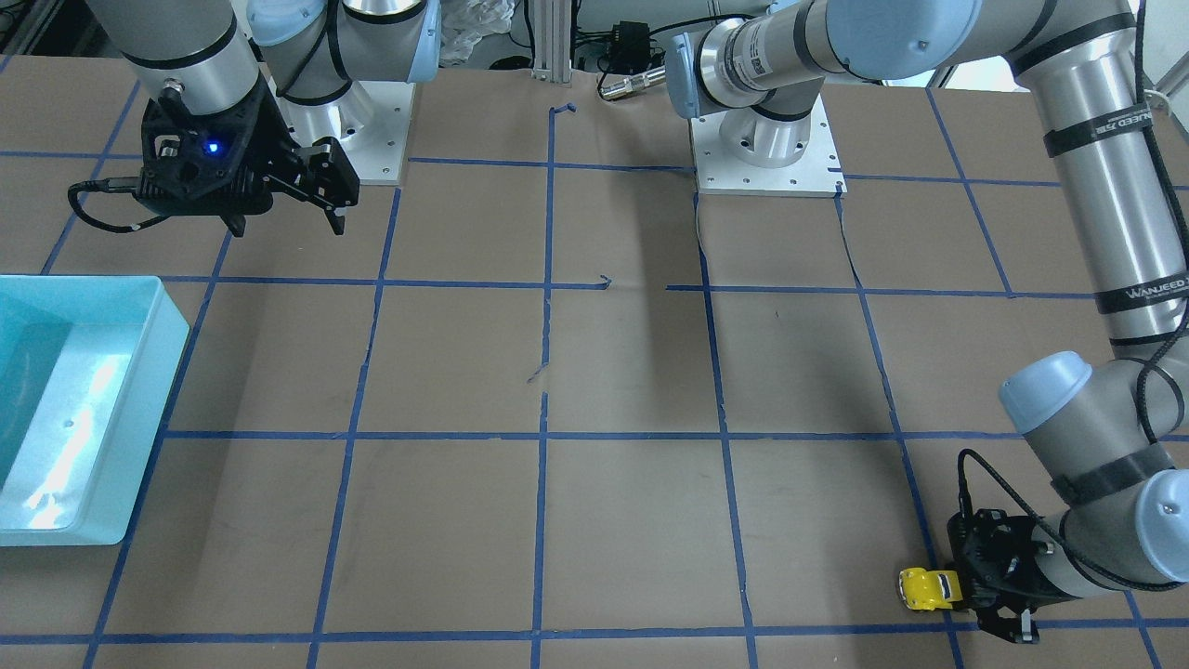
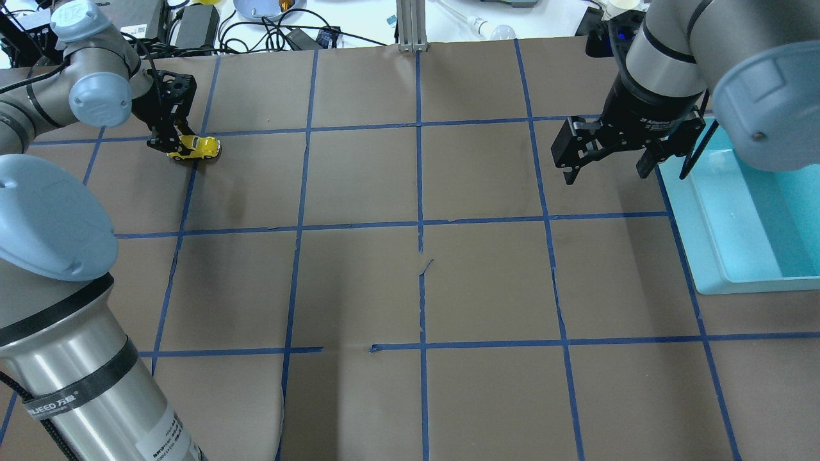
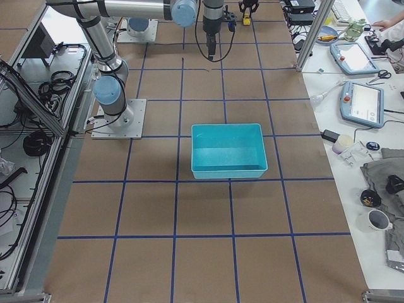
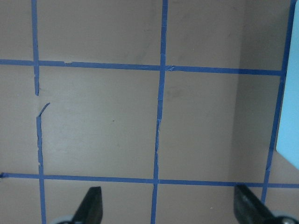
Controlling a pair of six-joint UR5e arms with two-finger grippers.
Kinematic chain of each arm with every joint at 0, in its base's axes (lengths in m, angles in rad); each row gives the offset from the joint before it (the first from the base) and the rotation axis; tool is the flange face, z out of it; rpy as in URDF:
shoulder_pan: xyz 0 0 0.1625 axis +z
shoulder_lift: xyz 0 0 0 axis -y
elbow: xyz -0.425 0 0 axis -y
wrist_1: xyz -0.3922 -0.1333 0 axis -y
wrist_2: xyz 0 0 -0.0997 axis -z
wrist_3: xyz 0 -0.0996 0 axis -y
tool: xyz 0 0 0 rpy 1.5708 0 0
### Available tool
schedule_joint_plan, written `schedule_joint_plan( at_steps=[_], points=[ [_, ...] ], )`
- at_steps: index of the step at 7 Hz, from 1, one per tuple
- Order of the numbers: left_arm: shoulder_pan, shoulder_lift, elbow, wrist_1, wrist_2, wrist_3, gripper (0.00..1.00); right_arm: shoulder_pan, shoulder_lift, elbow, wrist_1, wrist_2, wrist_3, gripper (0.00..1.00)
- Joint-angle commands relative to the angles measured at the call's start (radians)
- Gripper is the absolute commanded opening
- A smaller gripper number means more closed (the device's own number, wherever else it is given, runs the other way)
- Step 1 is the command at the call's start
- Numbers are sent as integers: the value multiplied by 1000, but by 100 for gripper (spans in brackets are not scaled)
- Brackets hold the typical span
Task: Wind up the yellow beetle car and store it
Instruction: 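Press the car down and drag it backward with the left gripper, then keep dragging the car backward along the table with the left gripper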
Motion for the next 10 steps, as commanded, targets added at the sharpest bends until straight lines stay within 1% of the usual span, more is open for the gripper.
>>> schedule_joint_plan(
  at_steps=[1,10],
  points=[
    [1,-2,-2,0,3,-4,0,0,-1,0,0,1,0,100],
    [24,0,-2,5,4,2,0,0,0,0,0,7,-1,100]
  ],
)
